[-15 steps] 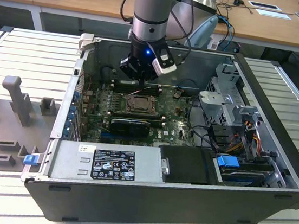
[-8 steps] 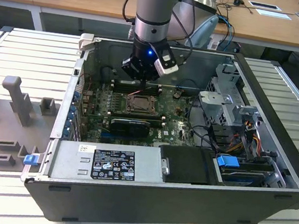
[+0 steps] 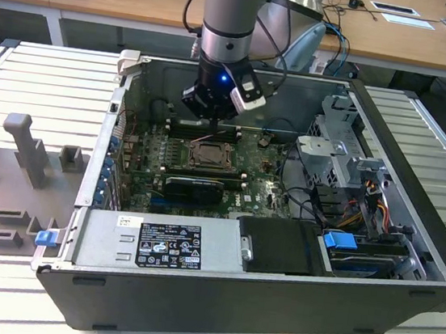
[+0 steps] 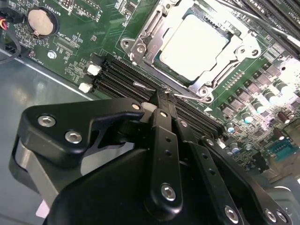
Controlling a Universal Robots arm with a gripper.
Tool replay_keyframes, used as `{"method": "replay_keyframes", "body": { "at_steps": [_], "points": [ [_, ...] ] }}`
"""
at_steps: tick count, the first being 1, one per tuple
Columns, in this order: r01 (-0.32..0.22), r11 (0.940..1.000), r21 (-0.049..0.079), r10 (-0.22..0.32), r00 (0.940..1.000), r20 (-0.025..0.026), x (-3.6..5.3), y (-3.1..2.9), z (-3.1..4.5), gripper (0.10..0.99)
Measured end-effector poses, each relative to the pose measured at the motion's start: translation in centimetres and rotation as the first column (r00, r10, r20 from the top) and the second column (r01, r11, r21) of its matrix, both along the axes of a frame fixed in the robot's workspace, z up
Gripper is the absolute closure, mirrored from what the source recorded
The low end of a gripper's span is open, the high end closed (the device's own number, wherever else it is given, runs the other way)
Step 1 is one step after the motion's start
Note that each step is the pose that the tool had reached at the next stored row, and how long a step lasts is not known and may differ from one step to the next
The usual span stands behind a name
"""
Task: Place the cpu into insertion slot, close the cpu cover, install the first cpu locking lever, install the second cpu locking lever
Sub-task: 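Install the first cpu locking lever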
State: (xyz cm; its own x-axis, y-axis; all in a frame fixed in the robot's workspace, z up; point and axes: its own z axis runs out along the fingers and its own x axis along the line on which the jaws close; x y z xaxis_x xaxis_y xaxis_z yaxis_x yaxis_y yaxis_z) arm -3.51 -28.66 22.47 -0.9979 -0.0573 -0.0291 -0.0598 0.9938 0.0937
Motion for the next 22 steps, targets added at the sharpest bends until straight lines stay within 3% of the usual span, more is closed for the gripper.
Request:
{"method": "replay_keyframes", "body": {
  "at_steps": [8,22],
  "points": [
    [0.0,1.0,0.0,0.0,1.0,-0.0024,1.06,0.17,-0.52,0.98],
    [0.0,1.0,0.001,0.0,1.0,-0.0024,1.27,0.17,-0.97,0.98]
  ]
}}
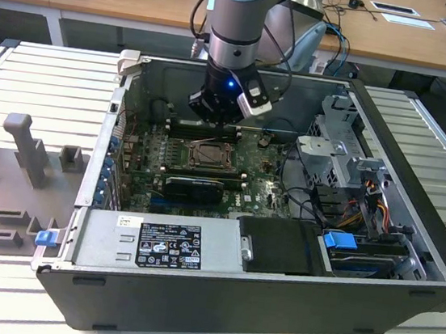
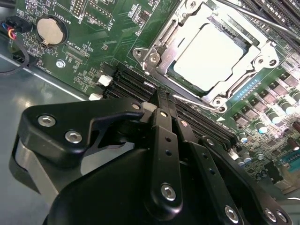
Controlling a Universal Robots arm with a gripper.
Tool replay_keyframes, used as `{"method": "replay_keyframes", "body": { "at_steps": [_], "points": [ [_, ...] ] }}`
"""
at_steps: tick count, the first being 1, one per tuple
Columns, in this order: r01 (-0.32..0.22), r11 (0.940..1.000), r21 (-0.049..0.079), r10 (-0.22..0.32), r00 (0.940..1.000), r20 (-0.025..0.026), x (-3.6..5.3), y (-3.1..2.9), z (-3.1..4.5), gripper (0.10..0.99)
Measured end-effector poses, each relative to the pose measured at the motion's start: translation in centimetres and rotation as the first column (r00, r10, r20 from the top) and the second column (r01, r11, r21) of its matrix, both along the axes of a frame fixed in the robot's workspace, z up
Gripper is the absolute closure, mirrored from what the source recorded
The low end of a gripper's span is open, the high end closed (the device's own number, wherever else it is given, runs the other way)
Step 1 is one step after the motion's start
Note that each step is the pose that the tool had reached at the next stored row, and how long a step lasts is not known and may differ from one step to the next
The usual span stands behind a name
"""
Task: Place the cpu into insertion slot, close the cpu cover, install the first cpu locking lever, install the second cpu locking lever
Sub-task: 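Install the first cpu locking lever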
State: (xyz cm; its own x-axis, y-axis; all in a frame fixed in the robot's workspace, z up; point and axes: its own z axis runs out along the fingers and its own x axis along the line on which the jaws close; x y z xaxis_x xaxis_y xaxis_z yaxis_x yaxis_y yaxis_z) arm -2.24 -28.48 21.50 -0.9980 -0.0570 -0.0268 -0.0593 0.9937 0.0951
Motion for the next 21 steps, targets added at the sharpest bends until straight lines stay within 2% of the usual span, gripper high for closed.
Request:
{"method": "replay_keyframes", "body": {
  "at_steps": [9,21],
  "points": [
    [0.0,1.0,0.001,0.0,1.0,0.0,0.06,0.0,-0.79,0.98],
    [0.0,1.0,-0.001,0.0,1.0,-0.0001,0.15,-0.01,-1.12,0.98]
  ]
}}
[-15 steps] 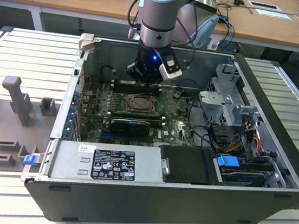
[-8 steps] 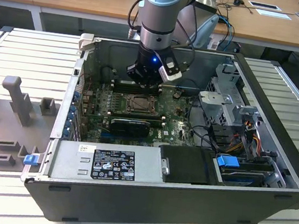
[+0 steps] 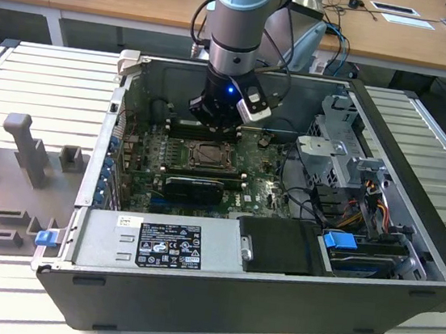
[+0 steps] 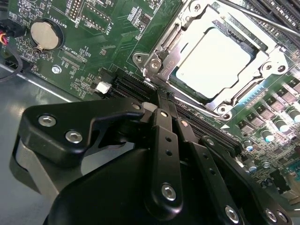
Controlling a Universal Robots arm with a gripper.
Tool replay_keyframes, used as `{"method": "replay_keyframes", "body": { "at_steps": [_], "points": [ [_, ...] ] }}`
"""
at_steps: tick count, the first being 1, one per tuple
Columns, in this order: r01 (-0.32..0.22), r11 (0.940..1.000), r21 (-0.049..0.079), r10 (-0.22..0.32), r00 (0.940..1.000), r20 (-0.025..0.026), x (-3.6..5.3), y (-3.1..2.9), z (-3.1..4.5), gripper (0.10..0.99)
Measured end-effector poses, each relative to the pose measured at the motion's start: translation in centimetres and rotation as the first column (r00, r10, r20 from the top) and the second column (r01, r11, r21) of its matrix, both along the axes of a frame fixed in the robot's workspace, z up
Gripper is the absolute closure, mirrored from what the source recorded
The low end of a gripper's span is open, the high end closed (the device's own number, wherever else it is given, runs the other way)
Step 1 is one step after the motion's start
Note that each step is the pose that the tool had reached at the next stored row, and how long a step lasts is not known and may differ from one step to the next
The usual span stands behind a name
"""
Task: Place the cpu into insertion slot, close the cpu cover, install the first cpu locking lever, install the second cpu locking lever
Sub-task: 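Install the first cpu locking lever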
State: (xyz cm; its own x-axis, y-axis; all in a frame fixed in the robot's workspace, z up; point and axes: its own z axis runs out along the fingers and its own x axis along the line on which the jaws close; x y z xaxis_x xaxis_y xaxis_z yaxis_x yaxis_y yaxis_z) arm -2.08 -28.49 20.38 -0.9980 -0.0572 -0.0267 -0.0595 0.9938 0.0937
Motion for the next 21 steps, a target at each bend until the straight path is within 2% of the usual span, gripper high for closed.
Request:
{"method": "replay_keyframes", "body": {
  "at_steps": [6,12,18,21],
  "points": [
    [0.0,1.0,-0.009,0.0,1.0,0.0,0.0,-0.07,0.0,0.98],
    [0.0,0.9999,-0.01,0.0,1.0,-0.0003,-0.01,-0.1,-0.31,0.98],
    [0.0,1.0,0.004,0.0,1.0,0.0,-0.01,-0.09,-0.37,0.98],
    [0.0,1.0,0.004,0.0,1.0,0.0004,0.01,-0.07,0.13,0.98]
  ]
}}
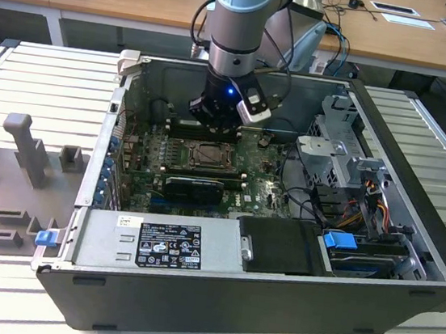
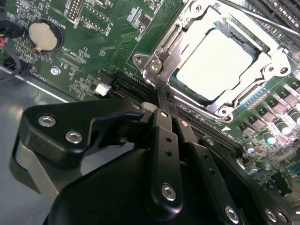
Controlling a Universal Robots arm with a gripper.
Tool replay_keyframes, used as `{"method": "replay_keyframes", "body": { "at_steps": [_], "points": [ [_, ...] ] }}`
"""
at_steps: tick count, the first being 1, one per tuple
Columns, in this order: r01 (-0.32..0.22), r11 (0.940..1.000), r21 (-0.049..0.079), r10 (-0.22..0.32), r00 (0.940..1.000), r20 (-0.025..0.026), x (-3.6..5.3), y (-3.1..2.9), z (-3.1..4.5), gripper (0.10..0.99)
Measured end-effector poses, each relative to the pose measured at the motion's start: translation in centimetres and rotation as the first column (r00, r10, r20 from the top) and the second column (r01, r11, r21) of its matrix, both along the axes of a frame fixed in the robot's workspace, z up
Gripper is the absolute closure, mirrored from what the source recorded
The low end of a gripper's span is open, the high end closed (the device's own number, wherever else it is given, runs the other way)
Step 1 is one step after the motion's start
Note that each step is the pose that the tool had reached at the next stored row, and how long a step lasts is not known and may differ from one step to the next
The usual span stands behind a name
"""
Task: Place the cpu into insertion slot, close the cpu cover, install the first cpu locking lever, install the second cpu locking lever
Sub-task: 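Install the first cpu locking lever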
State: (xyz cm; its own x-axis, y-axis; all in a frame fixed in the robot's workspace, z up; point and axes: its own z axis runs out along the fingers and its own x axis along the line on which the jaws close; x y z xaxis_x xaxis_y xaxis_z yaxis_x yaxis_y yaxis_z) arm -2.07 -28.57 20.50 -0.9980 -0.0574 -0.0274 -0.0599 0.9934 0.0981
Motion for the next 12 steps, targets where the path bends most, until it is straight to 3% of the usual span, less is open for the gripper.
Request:
{"method": "replay_keyframes", "body": {
  "at_steps": [3,12],
  "points": [
    [0.0,1.0,-0.01,0.0,1.0,-0.0003,0.0,-0.01,2.14,0.98],
    [0.0,0.9999,-0.011,0.0,1.0,-0.0004,-0.01,-0.48,2.25,0.98]
  ]
}}
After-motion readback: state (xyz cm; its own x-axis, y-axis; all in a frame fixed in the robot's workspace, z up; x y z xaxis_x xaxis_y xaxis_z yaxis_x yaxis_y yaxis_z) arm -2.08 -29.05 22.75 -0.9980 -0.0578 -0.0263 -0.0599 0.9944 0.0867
